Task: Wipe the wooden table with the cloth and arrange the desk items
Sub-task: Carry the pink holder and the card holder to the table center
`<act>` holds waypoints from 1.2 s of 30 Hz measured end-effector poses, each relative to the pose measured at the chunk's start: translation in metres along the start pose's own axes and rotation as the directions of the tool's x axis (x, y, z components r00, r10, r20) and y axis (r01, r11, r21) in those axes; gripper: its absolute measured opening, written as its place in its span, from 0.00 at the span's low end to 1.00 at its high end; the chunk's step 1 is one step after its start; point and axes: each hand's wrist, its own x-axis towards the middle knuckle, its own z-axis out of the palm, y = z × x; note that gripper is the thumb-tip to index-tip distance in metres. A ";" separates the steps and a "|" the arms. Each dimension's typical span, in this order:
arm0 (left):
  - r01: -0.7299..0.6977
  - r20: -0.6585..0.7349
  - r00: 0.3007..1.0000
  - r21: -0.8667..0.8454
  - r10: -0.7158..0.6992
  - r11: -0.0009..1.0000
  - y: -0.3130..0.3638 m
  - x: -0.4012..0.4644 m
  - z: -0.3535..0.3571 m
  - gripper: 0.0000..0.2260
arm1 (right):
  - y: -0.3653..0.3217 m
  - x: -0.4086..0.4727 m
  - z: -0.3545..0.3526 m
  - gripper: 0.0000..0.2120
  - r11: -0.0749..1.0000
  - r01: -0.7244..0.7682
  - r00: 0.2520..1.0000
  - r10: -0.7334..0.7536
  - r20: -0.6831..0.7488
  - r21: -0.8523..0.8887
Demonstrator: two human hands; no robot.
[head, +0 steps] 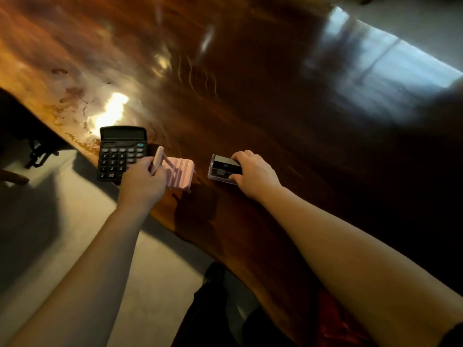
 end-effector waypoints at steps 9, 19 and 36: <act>-0.202 0.125 0.974 0.083 0.191 0.976 0.069 -0.022 0.052 0.07 | 0.080 -0.081 -0.028 0.21 0.985 -0.138 0.982 0.150 -0.112 0.106; -0.393 0.449 0.817 -0.022 0.360 0.919 0.165 -0.071 0.143 0.06 | 0.185 -0.196 -0.042 0.21 0.924 -0.333 0.891 0.373 -0.258 0.186; -0.649 0.731 0.504 -0.031 0.460 0.761 0.296 -0.170 0.268 0.12 | 0.307 -0.327 -0.058 0.20 0.804 -0.534 0.716 0.595 -0.365 0.263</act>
